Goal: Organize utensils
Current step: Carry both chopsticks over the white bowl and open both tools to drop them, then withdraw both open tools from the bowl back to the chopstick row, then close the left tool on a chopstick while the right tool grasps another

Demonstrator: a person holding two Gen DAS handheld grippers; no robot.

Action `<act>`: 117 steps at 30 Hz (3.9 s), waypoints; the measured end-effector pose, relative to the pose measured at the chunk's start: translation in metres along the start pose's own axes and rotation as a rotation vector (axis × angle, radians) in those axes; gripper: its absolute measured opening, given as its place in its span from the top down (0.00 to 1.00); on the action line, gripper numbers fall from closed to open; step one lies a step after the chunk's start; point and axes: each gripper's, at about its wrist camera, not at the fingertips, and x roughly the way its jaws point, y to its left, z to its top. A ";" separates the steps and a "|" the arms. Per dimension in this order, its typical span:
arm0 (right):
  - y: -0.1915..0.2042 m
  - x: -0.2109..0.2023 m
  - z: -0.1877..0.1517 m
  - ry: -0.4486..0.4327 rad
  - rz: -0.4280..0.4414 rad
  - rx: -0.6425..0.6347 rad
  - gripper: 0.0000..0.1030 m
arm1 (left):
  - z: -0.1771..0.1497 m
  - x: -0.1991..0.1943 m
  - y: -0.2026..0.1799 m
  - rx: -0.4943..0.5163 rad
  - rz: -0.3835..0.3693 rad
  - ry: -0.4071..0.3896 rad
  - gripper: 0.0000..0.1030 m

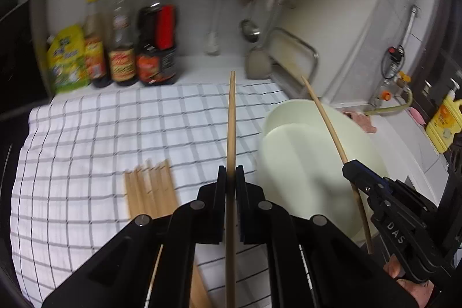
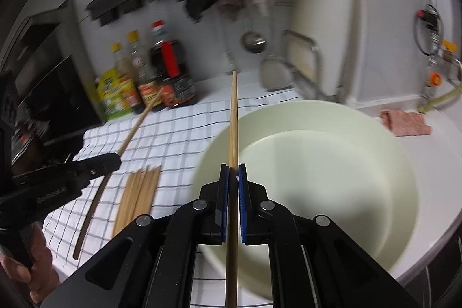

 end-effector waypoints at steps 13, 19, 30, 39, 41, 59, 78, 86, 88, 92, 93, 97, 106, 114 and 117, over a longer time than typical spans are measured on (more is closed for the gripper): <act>-0.097 0.017 -0.006 0.046 -0.086 0.183 0.94 | 0.022 0.073 -0.103 0.127 -0.131 0.089 0.93; -0.113 0.031 -0.015 0.095 -0.089 0.228 0.94 | 0.013 0.106 -0.116 0.139 -0.119 0.154 0.93; -0.119 0.036 -0.018 0.112 -0.107 0.246 0.86 | 0.001 0.121 -0.110 0.141 -0.070 0.204 0.71; -0.113 0.023 -0.012 0.080 -0.112 0.225 0.79 | 0.006 0.099 -0.087 0.104 -0.019 0.152 0.43; -0.111 0.020 -0.010 0.071 -0.112 0.221 0.77 | 0.006 0.095 -0.082 0.102 -0.009 0.144 0.42; -0.070 0.007 -0.005 0.044 -0.067 0.149 0.62 | -0.005 0.040 -0.020 0.006 0.092 0.096 0.34; 0.019 -0.014 -0.043 0.068 0.064 0.060 0.46 | -0.041 -0.018 0.049 -0.062 0.180 0.073 0.22; 0.053 -0.013 -0.054 0.089 0.098 0.006 0.45 | -0.059 -0.030 0.084 -0.111 0.222 0.064 0.17; 0.062 -0.010 -0.057 0.099 0.108 -0.007 0.45 | -0.063 -0.032 0.094 -0.124 0.231 0.063 0.16; 0.077 -0.004 -0.064 0.118 0.130 -0.035 0.45 | -0.070 -0.034 0.109 -0.127 0.274 0.054 0.15; 0.080 -0.002 -0.064 0.122 0.133 -0.041 0.44 | -0.071 -0.034 0.113 -0.125 0.289 0.052 0.14; 0.096 0.011 -0.070 0.150 0.146 -0.067 0.43 | -0.080 -0.033 0.131 -0.131 0.338 0.054 0.10; 0.112 0.048 -0.086 0.222 0.124 -0.090 0.43 | -0.095 -0.016 0.150 -0.154 0.347 0.107 0.08; 0.116 0.074 -0.096 0.264 0.067 -0.099 0.43 | -0.100 -0.006 0.153 -0.143 0.357 0.120 0.08; 0.116 0.080 -0.099 0.273 0.047 -0.104 0.43 | -0.102 -0.004 0.154 -0.146 0.351 0.125 0.08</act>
